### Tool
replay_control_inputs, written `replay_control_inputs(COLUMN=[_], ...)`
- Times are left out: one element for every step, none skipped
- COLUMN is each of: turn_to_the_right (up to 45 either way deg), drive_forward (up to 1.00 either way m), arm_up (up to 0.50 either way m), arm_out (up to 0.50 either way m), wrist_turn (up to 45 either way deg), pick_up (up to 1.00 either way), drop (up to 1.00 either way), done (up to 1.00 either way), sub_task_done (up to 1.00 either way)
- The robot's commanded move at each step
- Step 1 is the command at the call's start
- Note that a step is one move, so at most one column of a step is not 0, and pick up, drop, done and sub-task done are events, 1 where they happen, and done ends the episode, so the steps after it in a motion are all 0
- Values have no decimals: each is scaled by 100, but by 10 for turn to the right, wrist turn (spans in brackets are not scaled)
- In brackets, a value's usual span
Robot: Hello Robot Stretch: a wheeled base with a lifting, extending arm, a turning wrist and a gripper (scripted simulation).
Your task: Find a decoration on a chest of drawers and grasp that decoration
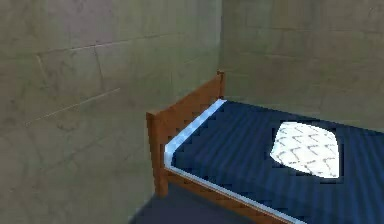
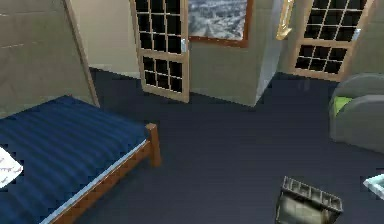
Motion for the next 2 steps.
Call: replay_control_inputs(turn_to_the_right=[-450, -450], drive_forward=[0, 0], arm_up=[0, 0], arm_out=[0, 0], wrist_turn=[0, 0], pick_up=[0, 0], drop=[0, 0], done=[0, 0], sub_task_done=[0, 0])
